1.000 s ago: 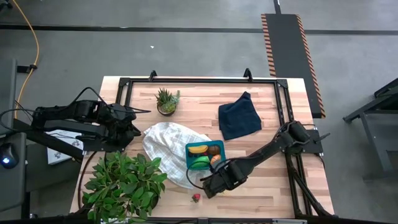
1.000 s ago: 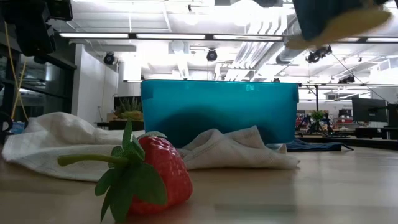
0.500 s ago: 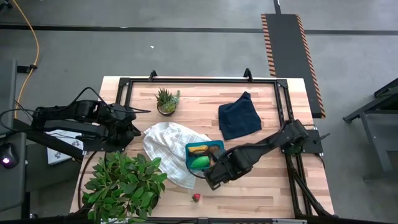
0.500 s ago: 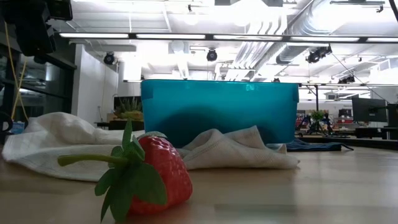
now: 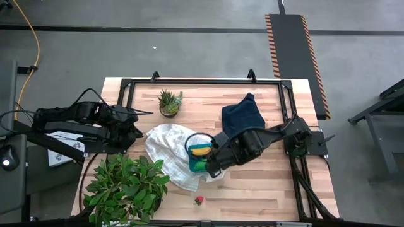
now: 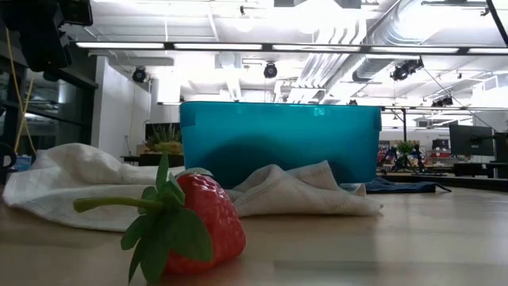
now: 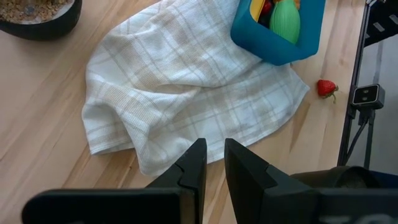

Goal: Pick and placing Produce into tupperware
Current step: Put the yellow corn into the blue bin

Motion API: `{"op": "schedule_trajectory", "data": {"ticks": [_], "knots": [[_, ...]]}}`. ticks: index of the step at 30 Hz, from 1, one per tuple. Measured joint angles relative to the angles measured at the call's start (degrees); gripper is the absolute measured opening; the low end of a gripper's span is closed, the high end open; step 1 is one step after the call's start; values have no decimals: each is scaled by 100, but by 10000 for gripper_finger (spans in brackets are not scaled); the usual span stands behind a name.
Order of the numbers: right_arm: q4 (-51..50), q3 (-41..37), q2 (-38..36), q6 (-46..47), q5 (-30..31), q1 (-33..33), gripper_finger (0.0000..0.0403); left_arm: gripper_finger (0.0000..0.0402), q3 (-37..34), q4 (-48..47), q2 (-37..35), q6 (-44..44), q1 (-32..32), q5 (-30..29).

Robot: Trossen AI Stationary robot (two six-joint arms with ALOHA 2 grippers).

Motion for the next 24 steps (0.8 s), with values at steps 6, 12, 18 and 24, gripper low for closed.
{"op": "schedule_trajectory", "data": {"ticks": [6,12,18,24], "knots": [[1,98,-58,-917,188,-467,19,46,0,31,-1,-2,1,0],[-1,47,-263,-2170,257,-1086,19,46,0,31,-2,-2,1,0],[0,45,-548,-3572,254,-1776,19,46,0,33,-2,-4,1,0],[-1,45,-779,-5245,225,-2407,19,46,0,33,-1,-64,1,0]]}}
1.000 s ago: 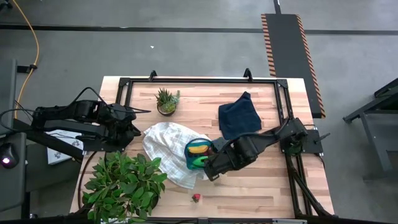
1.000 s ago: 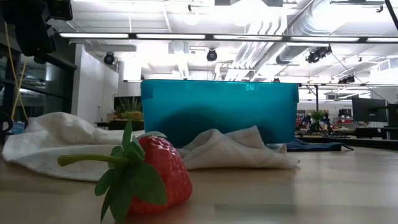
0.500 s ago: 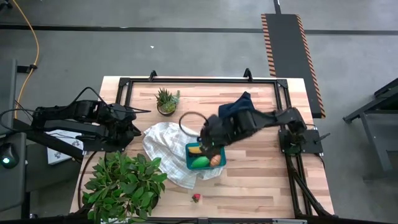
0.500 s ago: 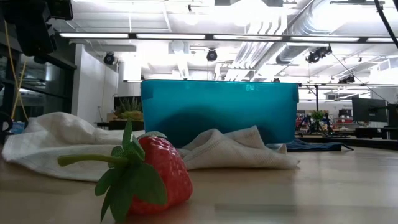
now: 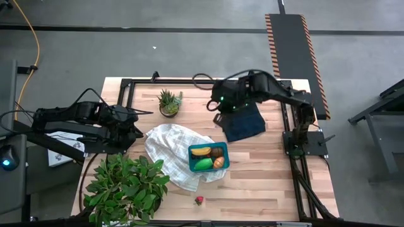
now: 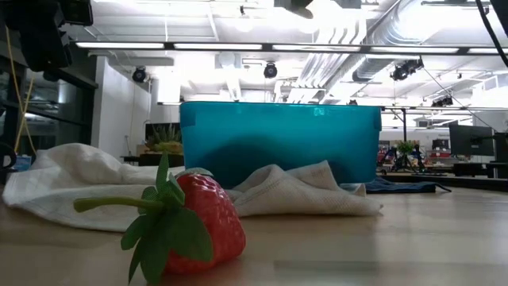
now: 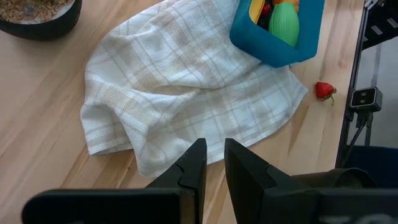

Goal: Pick and placing Produce into tupperware
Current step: Put the yellow corn into the blue bin

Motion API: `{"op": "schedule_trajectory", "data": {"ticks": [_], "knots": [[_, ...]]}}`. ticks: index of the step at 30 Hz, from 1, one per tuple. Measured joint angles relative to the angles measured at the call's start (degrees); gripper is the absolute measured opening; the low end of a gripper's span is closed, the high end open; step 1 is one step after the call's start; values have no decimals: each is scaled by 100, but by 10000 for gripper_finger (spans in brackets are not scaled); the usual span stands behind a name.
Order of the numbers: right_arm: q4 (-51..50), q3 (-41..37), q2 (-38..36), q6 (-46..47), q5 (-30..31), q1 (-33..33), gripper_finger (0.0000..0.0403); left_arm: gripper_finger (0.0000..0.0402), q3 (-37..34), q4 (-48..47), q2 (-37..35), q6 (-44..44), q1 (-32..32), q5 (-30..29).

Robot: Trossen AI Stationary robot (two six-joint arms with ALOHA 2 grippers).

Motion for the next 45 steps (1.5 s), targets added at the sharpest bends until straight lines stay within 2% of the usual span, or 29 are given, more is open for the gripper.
{"op": "schedule_trajectory", "data": {"ticks": [6,15,24,38,45], "knots": [[-2,-2,-36,-1830,-696,-74,19,46,0,15,0,-157,-1,0],[-2,-4,-32,-3129,-1069,330,19,46,0,55,0,-171,0,0],[0,-4,567,-3086,-1419,701,19,46,0,55,-1,-303,-1,-23],[515,-7,1882,-3050,-1448,995,19,46,0,50,-1,-307,-1,-44],[753,-7,2214,-2764,-1447,1041,19,46,0,48,-1,-303,-1,-44]]}}
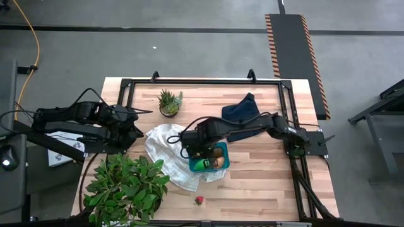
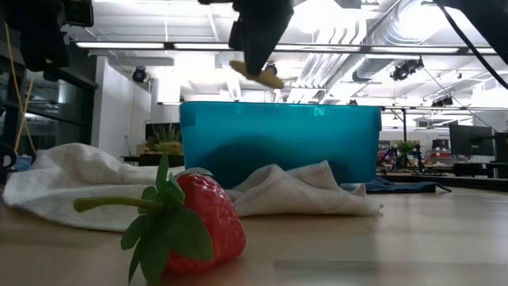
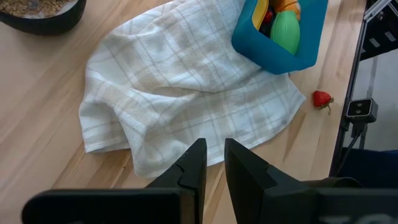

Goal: Pick and placing Produce into tupperware
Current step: Put the yellow corn into the blue bin, then put the red strawberry into the blue bin

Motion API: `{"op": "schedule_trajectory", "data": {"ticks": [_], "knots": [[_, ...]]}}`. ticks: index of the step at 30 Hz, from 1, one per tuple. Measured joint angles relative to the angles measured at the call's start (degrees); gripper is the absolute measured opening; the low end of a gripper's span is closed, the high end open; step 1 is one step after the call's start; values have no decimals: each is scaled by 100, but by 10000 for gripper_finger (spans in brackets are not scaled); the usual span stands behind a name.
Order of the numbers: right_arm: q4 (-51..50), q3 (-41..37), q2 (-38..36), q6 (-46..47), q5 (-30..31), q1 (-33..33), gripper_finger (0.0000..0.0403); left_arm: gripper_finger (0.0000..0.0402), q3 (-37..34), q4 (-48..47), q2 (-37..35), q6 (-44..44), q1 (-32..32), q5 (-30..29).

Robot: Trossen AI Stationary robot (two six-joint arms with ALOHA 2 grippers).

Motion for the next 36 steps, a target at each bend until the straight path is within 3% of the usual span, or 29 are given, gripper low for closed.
{"op": "schedule_trajectory", "data": {"ticks": [6,17,26,36], "knots": [[55,-35,195,123,0,5,19,46,0,-5,2,2,1,0],[498,-1137,222,196,0,63,19,46,0,-13,2,9,0,0],[672,-1085,222,340,0,81,20,46,0,-13,2,15,0,0],[670,-1082,220,283,-11,79,87,46,0,-13,1,15,0,0]]}}
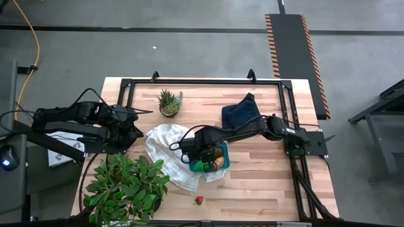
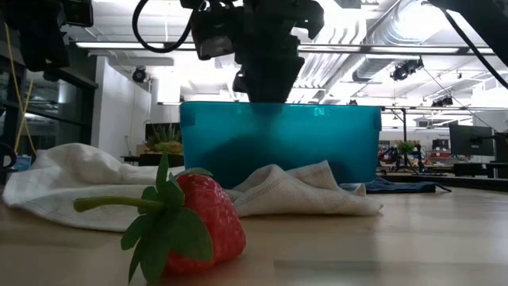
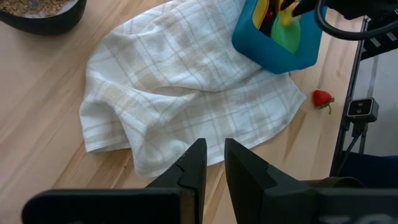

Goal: Pick and placing Produce into tupperware
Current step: Put the red strawberry into the blue bin

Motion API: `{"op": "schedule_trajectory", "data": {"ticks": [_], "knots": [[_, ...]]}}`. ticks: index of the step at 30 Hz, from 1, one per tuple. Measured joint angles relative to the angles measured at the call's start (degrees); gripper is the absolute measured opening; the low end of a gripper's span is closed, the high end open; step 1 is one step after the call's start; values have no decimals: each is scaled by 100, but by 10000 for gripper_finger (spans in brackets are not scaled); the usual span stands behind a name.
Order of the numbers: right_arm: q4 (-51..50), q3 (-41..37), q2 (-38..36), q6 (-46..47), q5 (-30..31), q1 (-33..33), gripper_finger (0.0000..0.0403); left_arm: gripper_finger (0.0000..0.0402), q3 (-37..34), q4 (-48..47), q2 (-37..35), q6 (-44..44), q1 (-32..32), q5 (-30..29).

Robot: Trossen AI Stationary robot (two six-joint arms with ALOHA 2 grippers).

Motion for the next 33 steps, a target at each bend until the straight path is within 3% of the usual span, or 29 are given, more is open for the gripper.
{"op": "schedule_trajectory", "data": {"ticks": [11,23,33], "knots": [[37,0,-93,4,-13,-34,99,46,0,0,-1,0,0,0],[115,7,-1126,501,79,-247,99,46,0,0,-1,1,0,-2],[38,7,-1800,1395,227,384,99,46,0,-12,0,162,2,-2]]}}
